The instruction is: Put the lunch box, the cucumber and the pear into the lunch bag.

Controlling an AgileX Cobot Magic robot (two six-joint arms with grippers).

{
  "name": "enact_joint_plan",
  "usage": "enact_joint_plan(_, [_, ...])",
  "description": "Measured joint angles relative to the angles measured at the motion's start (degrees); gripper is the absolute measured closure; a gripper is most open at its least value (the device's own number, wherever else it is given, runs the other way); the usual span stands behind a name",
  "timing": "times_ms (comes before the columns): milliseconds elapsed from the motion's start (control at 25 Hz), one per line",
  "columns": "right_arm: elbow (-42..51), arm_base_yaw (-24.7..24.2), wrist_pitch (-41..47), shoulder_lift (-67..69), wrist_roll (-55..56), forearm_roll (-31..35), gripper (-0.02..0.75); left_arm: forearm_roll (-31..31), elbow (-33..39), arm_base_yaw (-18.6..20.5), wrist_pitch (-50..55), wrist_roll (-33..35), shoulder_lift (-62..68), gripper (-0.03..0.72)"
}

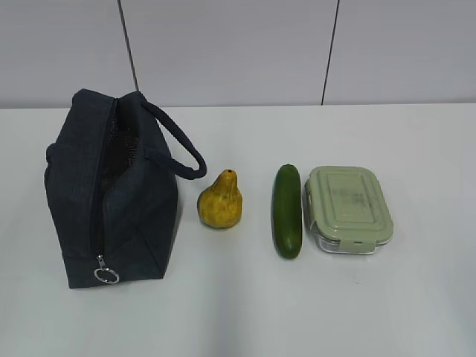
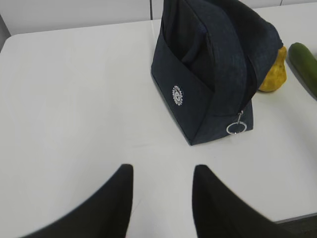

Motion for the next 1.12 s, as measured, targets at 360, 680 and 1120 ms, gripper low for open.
enact_joint_plan(360, [0.00,0.00,0.00,0.00,0.00,0.00,0.275,0.00,0.00,0.00,0.00,0.00,0.00,0.446])
enact_joint_plan(680, [-0.22,0.00,0.00,0.18,0.84,0.00,0.275,0.00,0.00,0.00,0.00,0.00,0.00,0.446])
enact_joint_plan(1120, [-5.00,0.00,-6.26,16.20,5.06,-0.30,0.270,0.00,0.00,0.00,0.00,0.00,0.00,0.446])
